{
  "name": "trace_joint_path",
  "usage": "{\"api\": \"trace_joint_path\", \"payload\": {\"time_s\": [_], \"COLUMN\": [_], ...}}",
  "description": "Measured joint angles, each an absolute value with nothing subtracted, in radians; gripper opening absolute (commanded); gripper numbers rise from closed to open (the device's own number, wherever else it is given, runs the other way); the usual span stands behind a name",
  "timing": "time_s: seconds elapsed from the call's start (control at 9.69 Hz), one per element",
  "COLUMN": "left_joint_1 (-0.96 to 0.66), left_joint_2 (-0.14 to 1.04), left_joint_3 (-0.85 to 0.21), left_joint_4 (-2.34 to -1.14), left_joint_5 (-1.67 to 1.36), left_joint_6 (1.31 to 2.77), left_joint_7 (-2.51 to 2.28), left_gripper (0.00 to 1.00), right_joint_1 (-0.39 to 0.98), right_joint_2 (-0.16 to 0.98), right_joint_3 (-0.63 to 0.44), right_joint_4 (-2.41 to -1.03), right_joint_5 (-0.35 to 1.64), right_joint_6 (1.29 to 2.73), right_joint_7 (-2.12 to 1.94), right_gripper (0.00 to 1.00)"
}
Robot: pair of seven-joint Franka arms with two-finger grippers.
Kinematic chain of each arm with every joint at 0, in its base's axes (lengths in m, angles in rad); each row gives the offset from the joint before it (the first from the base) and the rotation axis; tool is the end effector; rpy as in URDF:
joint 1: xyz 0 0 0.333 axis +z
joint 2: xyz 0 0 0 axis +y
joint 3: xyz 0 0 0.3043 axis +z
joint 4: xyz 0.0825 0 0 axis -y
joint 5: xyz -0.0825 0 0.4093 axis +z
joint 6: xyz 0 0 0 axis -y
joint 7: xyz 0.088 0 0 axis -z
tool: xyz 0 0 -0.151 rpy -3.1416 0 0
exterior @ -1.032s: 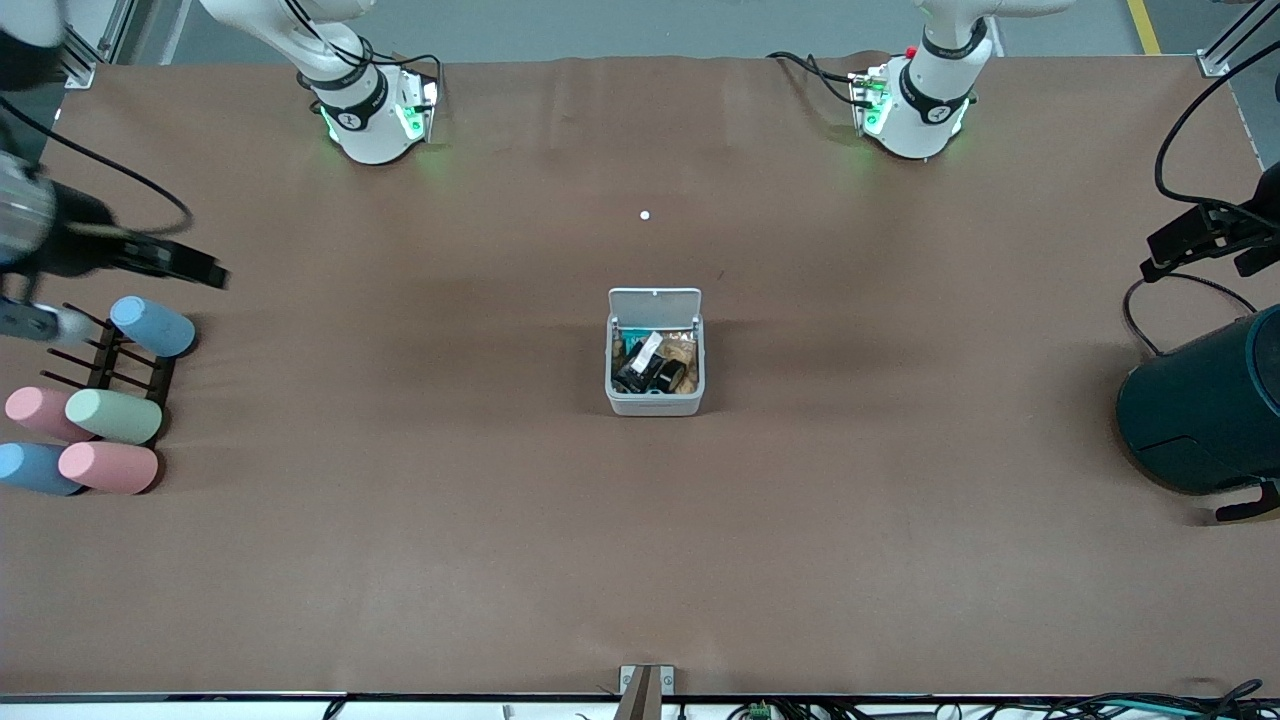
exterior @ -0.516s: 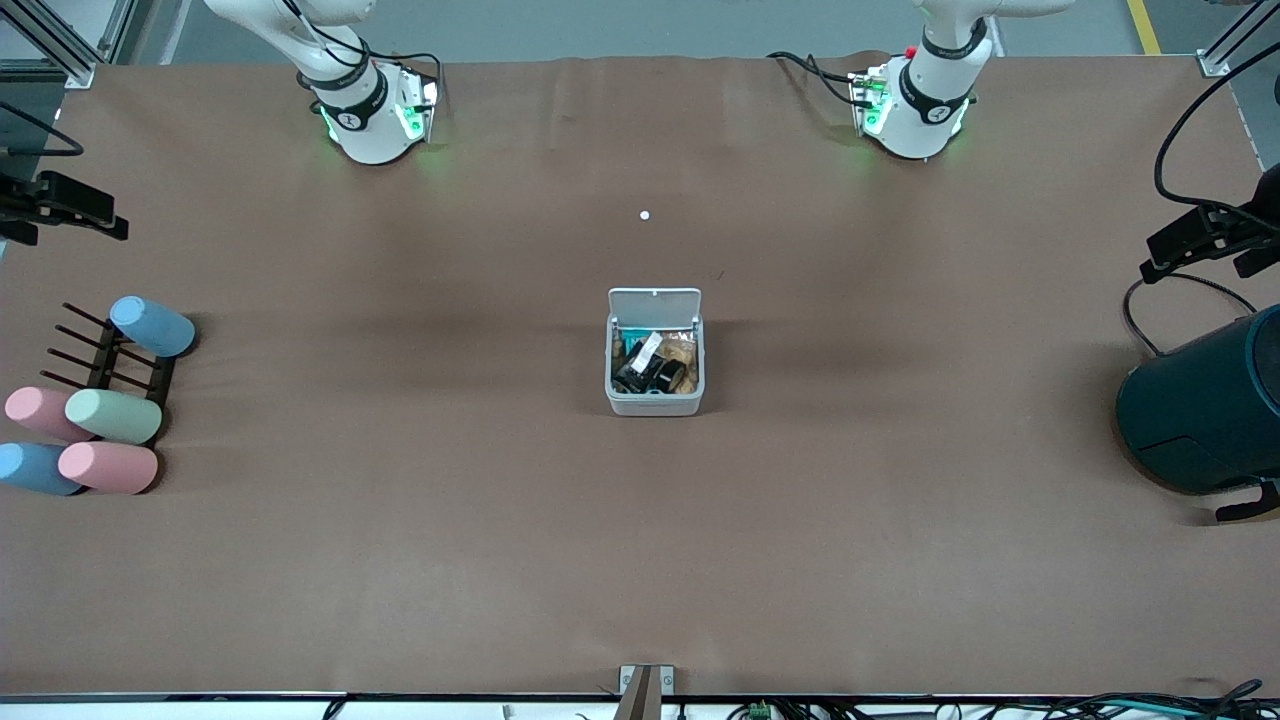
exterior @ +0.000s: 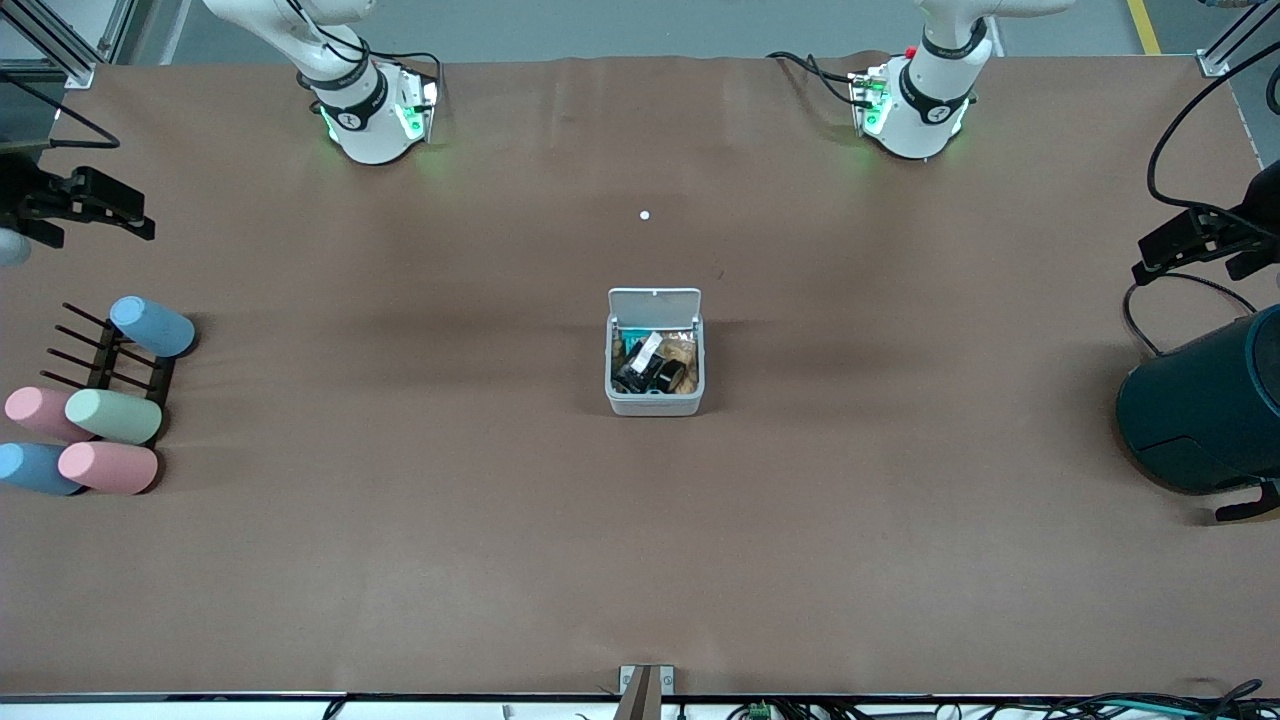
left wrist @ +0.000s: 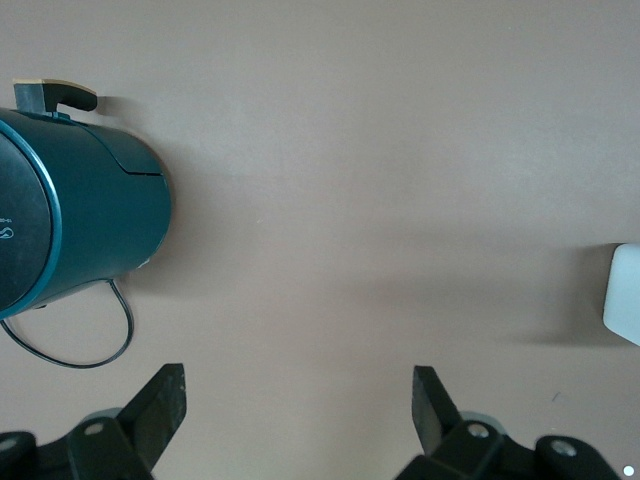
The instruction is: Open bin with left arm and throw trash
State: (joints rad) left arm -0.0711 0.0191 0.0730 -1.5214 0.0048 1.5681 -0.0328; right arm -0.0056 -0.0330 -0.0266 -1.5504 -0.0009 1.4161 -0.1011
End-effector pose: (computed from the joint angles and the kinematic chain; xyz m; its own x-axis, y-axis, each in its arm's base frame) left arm 0.5870 0.0015 0.5820 0.9990 0.0347 0.0278 0.0348 -0.9994 -0.0053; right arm 0.5487 -0.0180 0.5850 0.9925 0.0690 -0.1006 0.0683 -0.9976 -0.0102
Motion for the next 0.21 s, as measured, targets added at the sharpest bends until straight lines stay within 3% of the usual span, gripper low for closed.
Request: {"api": "trace_joint_path", "payload": {"time_s": [0.21], "left_joint_1": [-0.073], "left_joint_2": [0.019], "left_joint_3": [0.073], "left_joint_4": [-1.521], "left_joint_5": [0.005], "left_joint_6": [1.568], "left_joint_7": [-0.033], "left_gripper": [1.0], "right_joint_1": [-0.005], "right_joint_2": [-0.059], "right_joint_3": [-0.026], "right_joint_4": [-1.567], "right_joint_5": [0.003], "right_joint_6": [1.441], "right_joint_7": [-0.08], "right_gripper": [0.99]}}
